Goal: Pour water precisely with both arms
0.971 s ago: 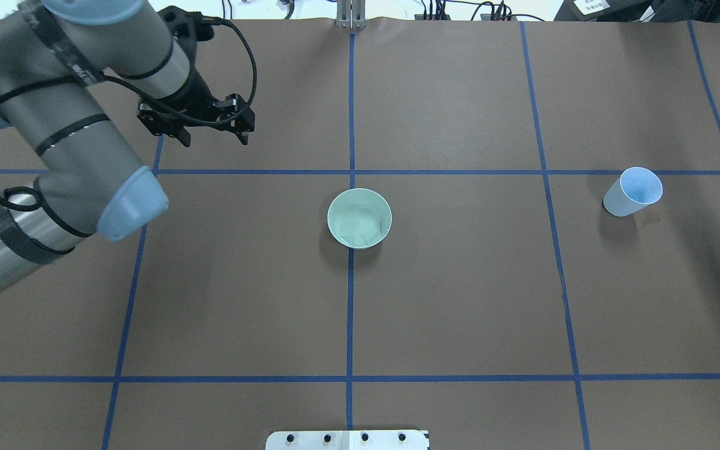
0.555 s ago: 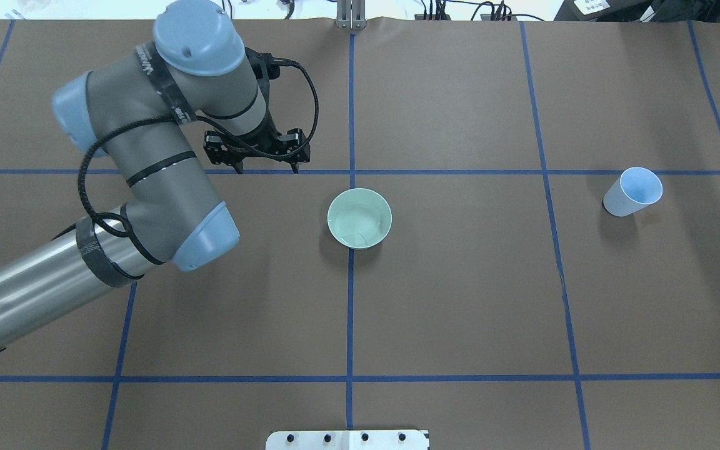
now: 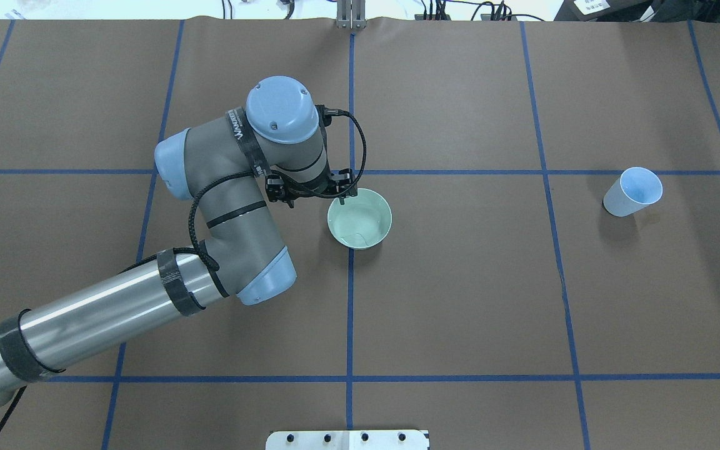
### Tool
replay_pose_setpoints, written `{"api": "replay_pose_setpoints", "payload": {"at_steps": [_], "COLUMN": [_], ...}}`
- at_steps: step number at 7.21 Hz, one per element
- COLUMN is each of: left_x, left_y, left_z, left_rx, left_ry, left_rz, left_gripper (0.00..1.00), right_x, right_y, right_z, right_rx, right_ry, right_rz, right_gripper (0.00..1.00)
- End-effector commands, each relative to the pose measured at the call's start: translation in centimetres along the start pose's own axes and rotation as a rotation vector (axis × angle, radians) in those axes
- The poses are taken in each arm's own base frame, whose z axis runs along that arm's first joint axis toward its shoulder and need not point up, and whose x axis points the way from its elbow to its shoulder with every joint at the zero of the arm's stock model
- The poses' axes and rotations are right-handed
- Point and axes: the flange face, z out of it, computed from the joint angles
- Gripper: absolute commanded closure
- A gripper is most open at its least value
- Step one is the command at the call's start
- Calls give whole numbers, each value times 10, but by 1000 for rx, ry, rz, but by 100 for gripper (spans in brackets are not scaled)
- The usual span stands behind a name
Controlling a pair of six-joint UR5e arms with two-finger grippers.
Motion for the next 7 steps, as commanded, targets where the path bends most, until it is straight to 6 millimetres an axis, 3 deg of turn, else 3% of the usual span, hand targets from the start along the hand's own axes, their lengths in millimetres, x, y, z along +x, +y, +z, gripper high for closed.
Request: {"api": "replay_pose_setpoints", "payload": {"at_steps": [1, 2, 5, 7], "left_x": [14, 16, 19, 21], "left_y": [3, 8, 17, 12], "left_z": [10, 13, 17, 3], "left_rx": [-8, -14, -24, -15], "left_ry": [6, 4, 6, 22], "left_rz": [-8, -5, 4, 4], "left_gripper": [19, 34, 99, 100], "right_x": [0, 0, -1, -3], "right_y": [1, 1, 0, -5], "right_z": [0, -1, -3, -7], "right_rx": [1, 2, 5, 10], "right_ry": [1, 1, 7, 11], "right_rz": [0, 0, -1, -2], "right_gripper": [0, 0, 0, 0]}}
